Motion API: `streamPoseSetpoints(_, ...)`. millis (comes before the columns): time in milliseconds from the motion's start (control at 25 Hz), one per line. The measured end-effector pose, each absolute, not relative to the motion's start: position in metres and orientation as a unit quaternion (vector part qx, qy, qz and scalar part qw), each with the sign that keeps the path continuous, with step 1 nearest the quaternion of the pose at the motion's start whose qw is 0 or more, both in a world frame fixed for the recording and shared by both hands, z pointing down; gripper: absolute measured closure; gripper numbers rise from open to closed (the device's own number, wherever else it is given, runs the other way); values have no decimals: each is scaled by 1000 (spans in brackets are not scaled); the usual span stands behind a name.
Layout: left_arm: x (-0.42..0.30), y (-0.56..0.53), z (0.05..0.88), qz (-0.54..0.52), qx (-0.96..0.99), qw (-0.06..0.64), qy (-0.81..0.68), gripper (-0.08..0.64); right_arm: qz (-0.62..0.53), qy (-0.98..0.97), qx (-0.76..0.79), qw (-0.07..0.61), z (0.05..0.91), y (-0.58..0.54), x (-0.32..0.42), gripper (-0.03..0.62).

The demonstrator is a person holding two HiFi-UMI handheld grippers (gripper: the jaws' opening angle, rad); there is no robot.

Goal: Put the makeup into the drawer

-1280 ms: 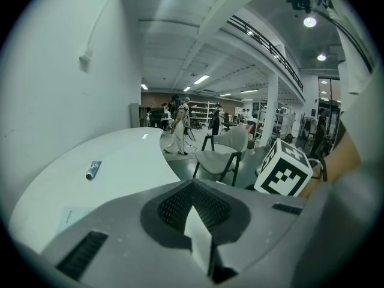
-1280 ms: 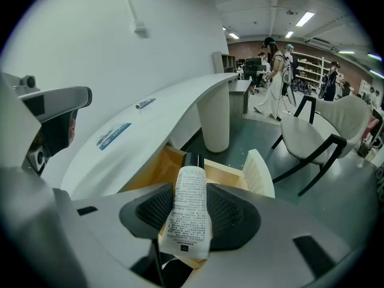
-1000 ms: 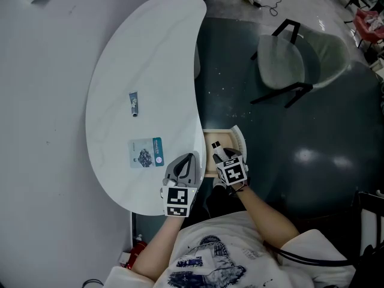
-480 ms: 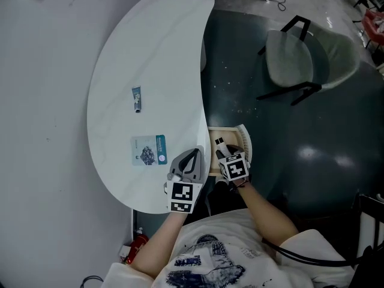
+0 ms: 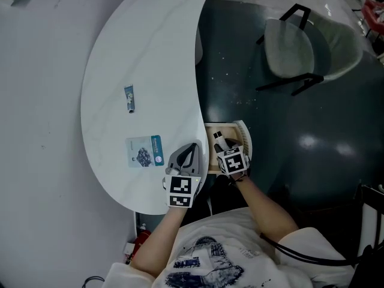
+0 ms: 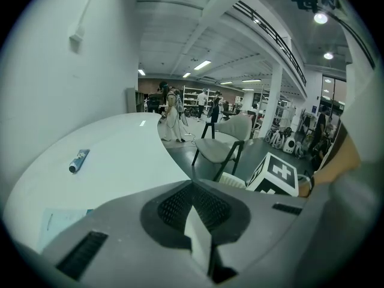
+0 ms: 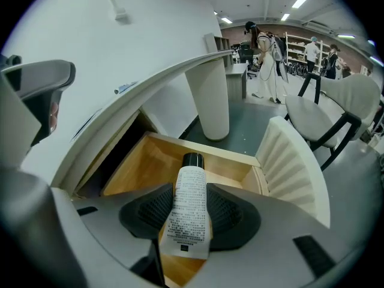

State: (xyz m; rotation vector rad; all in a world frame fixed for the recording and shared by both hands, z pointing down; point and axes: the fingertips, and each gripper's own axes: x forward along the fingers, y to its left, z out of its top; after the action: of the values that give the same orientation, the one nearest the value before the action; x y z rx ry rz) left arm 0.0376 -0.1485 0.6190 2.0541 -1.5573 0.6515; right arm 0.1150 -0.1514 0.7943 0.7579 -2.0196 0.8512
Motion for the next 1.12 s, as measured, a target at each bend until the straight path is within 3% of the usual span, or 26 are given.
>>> streamPoseSetpoints(1120, 22, -164, 636, 249, 730, 251, -584, 526, 319, -794, 268, 443, 836, -155, 95, 403)
